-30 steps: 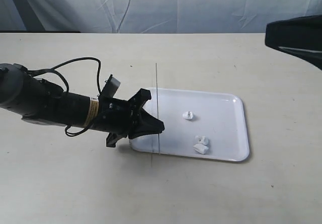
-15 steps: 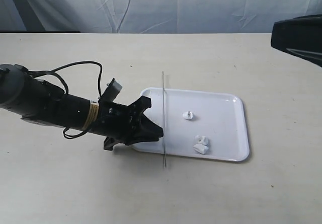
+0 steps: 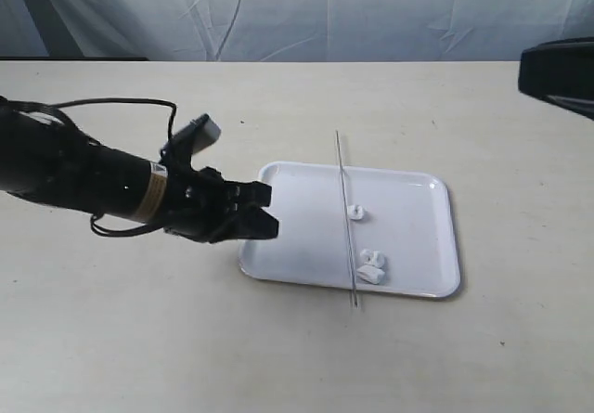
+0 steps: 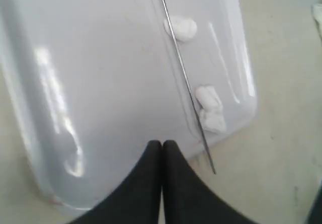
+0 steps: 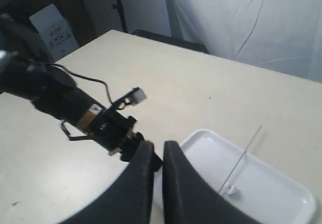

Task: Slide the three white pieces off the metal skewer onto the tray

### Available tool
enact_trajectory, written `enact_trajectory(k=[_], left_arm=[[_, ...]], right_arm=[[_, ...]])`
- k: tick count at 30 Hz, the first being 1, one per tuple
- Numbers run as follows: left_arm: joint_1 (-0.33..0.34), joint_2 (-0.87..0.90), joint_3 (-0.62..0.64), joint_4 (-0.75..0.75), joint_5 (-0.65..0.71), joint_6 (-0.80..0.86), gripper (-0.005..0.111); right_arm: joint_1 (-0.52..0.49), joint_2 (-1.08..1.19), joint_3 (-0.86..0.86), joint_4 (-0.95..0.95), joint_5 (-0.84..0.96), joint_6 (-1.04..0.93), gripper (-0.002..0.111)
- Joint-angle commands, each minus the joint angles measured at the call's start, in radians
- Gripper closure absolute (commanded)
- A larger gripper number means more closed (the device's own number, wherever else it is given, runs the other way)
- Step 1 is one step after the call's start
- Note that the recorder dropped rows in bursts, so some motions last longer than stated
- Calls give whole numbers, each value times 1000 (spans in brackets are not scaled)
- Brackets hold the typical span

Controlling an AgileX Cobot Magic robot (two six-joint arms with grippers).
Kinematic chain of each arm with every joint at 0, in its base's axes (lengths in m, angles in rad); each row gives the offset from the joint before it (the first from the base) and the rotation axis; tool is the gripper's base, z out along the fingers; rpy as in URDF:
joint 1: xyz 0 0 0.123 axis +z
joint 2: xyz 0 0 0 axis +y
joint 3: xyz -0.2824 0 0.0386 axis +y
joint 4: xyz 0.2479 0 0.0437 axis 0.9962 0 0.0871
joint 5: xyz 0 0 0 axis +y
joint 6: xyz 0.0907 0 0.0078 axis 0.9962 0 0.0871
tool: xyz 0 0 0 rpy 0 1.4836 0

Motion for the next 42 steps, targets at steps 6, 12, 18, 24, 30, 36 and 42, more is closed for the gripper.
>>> enact_trajectory(k=[6, 12, 18, 24, 30, 36, 42], left_arm=[[-32, -496, 148, 178, 402, -104, 107], [-32, -782, 320, 178, 592, -92, 107], [-32, -943, 490, 178, 742, -29, 107], [-32, -954, 556, 139, 1015, 149, 107], [-32, -954, 556, 178, 1014, 169, 107], [-32, -954, 556, 178, 1014, 169, 107], [-43, -968, 556, 178, 996, 169, 107]], right_arm=[[3, -126, 13, -295, -120, 171, 108], [3, -231, 139, -595, -254, 436, 109], [3, -275, 374, -703, -484, 533, 109], [1, -258, 561, -702, -859, 574, 109], [3, -236, 578, -700, -843, 574, 109], [3, -236, 578, -699, -866, 574, 109], [133, -230, 581, -675, -875, 574, 109]])
